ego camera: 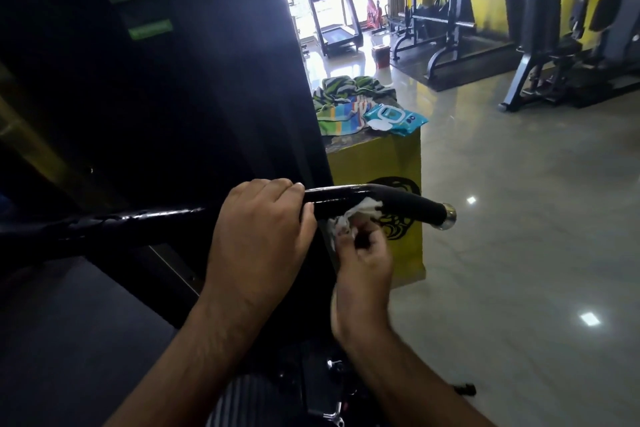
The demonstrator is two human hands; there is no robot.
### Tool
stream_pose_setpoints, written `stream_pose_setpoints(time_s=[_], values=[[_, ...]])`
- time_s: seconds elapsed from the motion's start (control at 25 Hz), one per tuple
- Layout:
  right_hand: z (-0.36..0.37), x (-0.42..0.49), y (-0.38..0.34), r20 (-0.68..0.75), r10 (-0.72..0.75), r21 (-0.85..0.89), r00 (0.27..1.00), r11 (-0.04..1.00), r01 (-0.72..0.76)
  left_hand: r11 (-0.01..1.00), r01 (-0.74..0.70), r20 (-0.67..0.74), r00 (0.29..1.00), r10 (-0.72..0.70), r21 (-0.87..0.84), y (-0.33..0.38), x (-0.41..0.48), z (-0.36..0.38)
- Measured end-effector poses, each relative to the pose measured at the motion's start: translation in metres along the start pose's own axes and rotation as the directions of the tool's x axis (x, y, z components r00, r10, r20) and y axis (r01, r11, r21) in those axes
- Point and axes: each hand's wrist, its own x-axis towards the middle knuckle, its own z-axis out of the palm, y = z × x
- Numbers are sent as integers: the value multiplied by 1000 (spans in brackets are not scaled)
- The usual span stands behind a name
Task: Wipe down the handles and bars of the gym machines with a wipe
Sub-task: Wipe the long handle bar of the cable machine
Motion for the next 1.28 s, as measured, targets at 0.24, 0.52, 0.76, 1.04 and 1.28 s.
stream_pose_setpoints(time_s=[0.24, 0.52, 0.76, 1.04, 1.28], values=[[25, 21, -1, 225, 508, 603, 832, 598, -528, 1000, -23, -43, 999, 23, -1, 0, -4, 2], [19, 11, -5, 195, 448, 673, 872, 586, -451, 1000, -7, -60, 998, 6, -12, -1, -2, 2], [12, -4, -11, -47, -234, -156, 971, 962, 225, 998, -50, -85, 995, 47, -43, 1, -1, -1], [-13, 36, -40, 283, -659, -739, 696, 313, 597, 998, -10, -99, 995, 4, -64, 4, 1, -4], [-16, 48, -68, 422, -496, -822, 759, 145, 551, 999, 6, -73, 997, -10, -50, 7, -4, -1]])
